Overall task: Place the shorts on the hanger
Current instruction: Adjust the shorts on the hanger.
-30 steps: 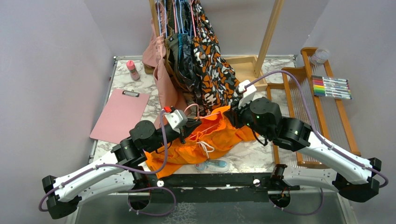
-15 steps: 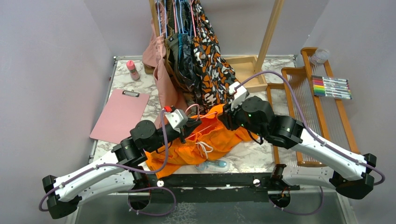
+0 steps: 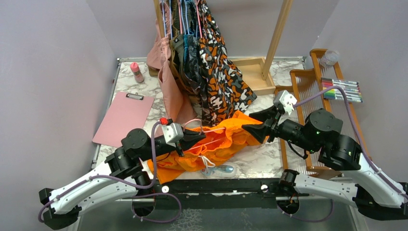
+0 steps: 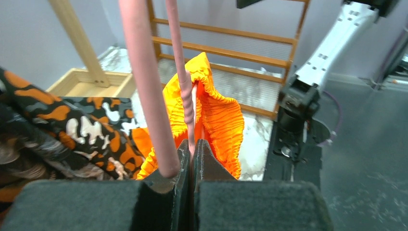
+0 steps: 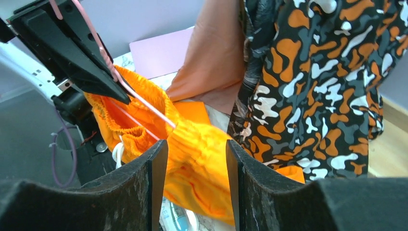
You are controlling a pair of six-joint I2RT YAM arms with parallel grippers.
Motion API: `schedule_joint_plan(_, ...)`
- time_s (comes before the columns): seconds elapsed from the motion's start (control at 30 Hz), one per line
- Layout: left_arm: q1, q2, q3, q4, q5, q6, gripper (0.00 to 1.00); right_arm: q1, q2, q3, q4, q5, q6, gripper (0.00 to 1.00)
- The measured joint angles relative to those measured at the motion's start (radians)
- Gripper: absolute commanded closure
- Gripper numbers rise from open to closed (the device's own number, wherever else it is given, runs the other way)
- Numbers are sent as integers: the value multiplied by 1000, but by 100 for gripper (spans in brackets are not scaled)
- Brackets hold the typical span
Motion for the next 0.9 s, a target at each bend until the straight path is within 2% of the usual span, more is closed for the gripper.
schedule_joint_plan(0.1, 0, 16, 16, -23, 71, 0, 100, 0, 11, 10, -2, -40, -16, 49)
schedule_joint_plan(0.23, 0, 29, 26, -43, 85, -5, 100, 0, 52, 18, -15, -68, -12, 49)
schedule_joint_plan(0.37, 0, 35, 26, -50, 1, -22, 100, 0, 76, 6, -23, -68, 31, 48)
schedule_joint_plan(0.53, 0, 78, 26, -42, -134, -37, 100, 0, 79, -59, -14, 14, 127, 47)
schedule_joint_plan(0.9, 0, 178, 29, -4, -196, -62, 100, 0, 227, -125, 58, 178, 306, 45)
